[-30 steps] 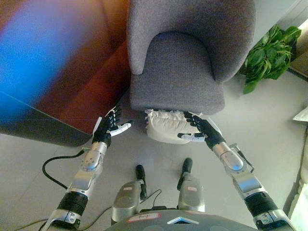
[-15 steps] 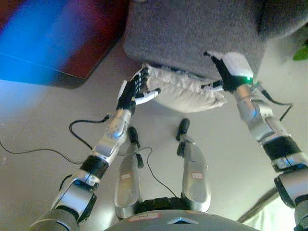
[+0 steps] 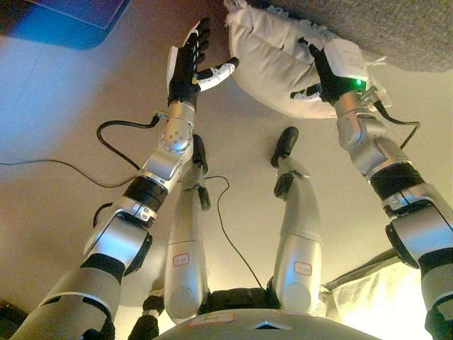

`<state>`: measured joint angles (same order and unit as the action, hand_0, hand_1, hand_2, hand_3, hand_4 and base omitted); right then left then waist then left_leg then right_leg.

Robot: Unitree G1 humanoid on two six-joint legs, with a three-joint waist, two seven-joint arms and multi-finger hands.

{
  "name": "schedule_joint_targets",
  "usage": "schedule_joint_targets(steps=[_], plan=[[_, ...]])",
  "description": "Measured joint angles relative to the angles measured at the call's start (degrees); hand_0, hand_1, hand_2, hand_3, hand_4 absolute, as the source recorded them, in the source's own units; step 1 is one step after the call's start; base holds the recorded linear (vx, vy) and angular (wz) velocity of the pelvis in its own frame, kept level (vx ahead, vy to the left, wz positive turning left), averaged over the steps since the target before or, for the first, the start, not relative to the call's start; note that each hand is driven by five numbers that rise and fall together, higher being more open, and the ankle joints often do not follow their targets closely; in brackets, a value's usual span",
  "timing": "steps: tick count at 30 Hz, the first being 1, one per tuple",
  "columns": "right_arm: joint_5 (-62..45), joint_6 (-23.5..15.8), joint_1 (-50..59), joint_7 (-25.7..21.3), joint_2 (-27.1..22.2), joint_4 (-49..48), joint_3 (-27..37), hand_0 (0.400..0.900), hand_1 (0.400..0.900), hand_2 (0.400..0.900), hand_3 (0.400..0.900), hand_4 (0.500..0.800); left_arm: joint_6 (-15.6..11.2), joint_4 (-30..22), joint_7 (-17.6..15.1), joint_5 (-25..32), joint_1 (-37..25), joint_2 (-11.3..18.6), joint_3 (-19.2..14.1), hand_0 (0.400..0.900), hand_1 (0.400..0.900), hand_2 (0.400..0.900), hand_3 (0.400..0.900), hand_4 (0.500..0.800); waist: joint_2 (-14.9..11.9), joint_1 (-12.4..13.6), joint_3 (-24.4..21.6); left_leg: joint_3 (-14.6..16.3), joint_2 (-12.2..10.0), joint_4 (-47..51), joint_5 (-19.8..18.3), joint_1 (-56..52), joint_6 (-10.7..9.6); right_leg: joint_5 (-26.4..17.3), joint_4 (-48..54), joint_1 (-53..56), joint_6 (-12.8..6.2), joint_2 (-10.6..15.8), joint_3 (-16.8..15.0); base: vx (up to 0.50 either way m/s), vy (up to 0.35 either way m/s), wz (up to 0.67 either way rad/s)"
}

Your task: Pick up the pillow and put it on the sofa.

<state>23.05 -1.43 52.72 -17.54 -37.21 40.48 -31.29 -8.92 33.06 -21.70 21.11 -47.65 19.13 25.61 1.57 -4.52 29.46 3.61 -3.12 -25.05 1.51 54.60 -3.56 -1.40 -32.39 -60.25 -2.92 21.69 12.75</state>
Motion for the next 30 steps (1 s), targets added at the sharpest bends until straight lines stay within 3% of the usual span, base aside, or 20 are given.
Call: schedule_joint_targets(steps=[8,14,19,21,30], plan=[[-0.51,-0.26,2.61,-3.22,0.96,2.59,0.00,0.900,0.900,0.900,0.900,0.800,-0.04,0.21,-1.65,-0.02,-2.16,-0.05,0.26,0.900,0.900,0.900,0.900,0.800,-0.24,-0.06,0.07,-0.73,0.35,-6.36,-1.97,6.96,0.13,0.66,-3.49,-5.33,-0.30,1.02,-1.10,0.00,0.032,0.02],[-1.14,0.15,7.01,-7.85,3.32,6.88,0.02,0.900,0.900,0.900,0.900,0.800,-0.08,3.50,-4.07,-0.01,-6.54,-1.33,2.37,0.900,0.900,0.900,0.900,0.800,-0.37,0.05,0.04,-0.99,0.34,-10.05,-2.72,11.47,0.79,0.43,-5.29,-8.97,-0.28,1.10,-1.49,0.05,0.013,0.01],[-2.26,0.90,11.42,-8.12,4.67,10.23,-0.67,0.900,0.900,0.900,0.900,0.800,-0.04,7.45,-4.10,0.06,-10.86,-1.83,4.22,0.900,0.900,0.900,0.900,0.800,-0.37,0.00,0.04,-1.38,0.35,-12.97,-3.78,15.28,1.26,0.57,-6.30,-11.69,-0.11,1.08,-1.47,0.01,0.026,0.03],[-3.75,1.10,12.83,-7.74,5.04,11.32,-1.24,0.400,0.400,0.400,0.400,0.500,-0.01,8.02,-4.08,0.52,-11.94,-1.99,4.58,0.900,0.900,0.900,0.900,0.800,-0.38,0.08,0.04,-1.48,0.45,-13.55,-3.89,16.10,1.42,0.53,-6.53,-12.19,-0.15,1.21,-1.48,0.02,0.035,0.02],[-8.90,1.35,15.91,-6.71,5.05,12.33,-1.71,0.400,0.400,0.400,0.400,0.500,0.00,8.83,-4.09,2.38,-14.29,-2.02,4.52,0.900,0.900,0.900,0.900,0.800,-0.47,0.63,-0.04,-1.88,0.58,-13.06,-4.01,16.92,1.42,0.60,-6.28,-12.52,-0.23,1.26,-0.98,0.01,0.019,0.04]])
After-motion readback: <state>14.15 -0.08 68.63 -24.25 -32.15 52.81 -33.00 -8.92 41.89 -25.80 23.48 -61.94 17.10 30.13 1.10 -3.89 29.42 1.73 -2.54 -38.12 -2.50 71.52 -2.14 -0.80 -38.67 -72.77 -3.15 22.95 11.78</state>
